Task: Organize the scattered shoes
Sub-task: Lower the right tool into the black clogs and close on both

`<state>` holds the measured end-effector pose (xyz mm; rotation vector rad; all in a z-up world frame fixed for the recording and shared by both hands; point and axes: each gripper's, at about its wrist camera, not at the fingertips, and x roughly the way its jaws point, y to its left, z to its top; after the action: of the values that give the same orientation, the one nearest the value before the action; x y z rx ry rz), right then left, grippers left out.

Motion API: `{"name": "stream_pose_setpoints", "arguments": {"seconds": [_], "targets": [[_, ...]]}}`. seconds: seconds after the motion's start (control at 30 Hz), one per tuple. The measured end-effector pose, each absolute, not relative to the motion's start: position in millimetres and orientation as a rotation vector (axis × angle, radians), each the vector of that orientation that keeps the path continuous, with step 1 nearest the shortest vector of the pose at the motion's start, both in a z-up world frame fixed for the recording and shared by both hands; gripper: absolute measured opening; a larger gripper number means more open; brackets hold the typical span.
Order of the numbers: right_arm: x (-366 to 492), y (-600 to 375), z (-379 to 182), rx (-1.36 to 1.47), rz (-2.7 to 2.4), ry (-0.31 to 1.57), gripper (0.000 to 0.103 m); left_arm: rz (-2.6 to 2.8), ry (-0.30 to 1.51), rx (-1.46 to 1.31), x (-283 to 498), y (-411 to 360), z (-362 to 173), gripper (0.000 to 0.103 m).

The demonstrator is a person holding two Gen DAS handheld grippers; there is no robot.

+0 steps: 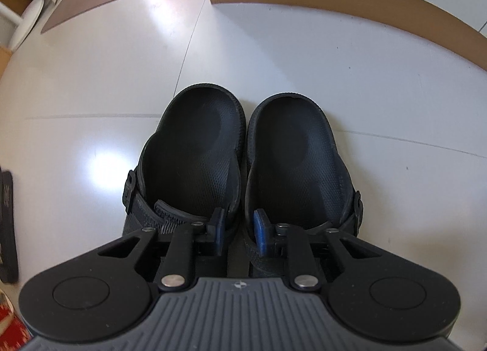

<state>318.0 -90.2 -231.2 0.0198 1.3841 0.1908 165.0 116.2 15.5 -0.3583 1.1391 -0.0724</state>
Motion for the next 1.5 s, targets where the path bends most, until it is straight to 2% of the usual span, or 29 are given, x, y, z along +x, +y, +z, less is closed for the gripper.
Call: {"name": "stream_pose_setpoints", "arguments": {"seconds": [0.2, 0.7, 1.03, 1.13, 1.3, 1.5], "targets": [[281.9, -104.1, -230.7, 0.015, 0.200, 1.413, 0.019, -0.132, 1.150, -0.310, 157.3, 100.9, 14.9, 0.091], [194.6, -150.3, -226.0, 0.061, 0.124, 1.474, 0.019, -0.301, 1.214, -0.171, 151.1, 55.8, 6.4, 0.091], [171.5, -189.8, -224.5, 0.251, 0.054, 1.514, 0.020, -0.337, 1.239, -0.061, 126.1, 39.5, -8.4, 0.091], [178.6, -188.8, -223.7, 0.305, 0.063, 1.522, 0.027, -0.330, 1.248, -0.055, 128.6, 39.1, -13.8, 0.091], [176.9, -187.8, -234.1, 0.440, 0.084, 1.544, 0.065, -0.308, 1.257, -0.064, 130.8, 43.0, -19.3, 0.091], [195.1, -167.1, -251.1, 0.343, 0.045, 1.590, 0.069, -0.301, 1.250, -0.079, 132.8, 48.0, -15.4, 0.091]]}}
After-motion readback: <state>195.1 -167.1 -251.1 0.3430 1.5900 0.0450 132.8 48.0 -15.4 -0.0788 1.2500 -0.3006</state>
